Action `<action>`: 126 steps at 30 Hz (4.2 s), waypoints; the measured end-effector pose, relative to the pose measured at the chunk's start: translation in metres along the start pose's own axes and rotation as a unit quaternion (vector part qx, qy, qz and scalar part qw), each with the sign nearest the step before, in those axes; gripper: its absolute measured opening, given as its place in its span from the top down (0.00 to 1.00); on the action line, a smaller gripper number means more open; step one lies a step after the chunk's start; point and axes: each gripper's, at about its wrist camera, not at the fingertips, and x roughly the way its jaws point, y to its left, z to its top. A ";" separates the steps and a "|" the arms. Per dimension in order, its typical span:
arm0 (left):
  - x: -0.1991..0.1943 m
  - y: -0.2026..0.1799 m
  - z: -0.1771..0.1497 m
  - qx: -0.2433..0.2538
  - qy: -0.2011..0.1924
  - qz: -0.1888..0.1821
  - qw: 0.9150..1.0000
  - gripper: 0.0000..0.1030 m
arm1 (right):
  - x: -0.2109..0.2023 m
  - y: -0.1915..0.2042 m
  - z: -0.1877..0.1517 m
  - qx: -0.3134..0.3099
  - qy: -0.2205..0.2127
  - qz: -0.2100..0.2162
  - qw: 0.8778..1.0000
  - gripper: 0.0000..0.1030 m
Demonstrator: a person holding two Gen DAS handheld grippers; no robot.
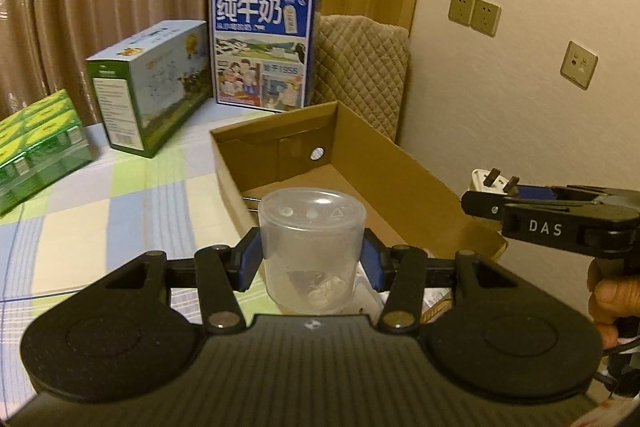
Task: Organize rigid objects
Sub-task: 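Carry the plug with right tool while left tool carries the cup into the box, then open right tool releasing the plug while left tool releases the cup into the box, then withdraw both open tools from the box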
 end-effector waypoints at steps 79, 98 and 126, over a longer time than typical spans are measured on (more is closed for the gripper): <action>0.019 0.002 -0.023 -0.037 0.027 0.030 0.998 0.12 | 0.043 -0.002 -0.013 -0.005 0.057 0.032 0.998 0.32; -0.080 -0.051 -0.094 -0.087 0.024 0.071 0.993 0.01 | -0.078 -0.002 -0.072 -0.022 0.089 0.009 0.996 0.20; -0.113 -0.049 -0.129 -0.115 0.038 0.089 0.989 0.01 | -0.115 0.021 -0.102 -0.030 0.108 0.035 0.993 0.15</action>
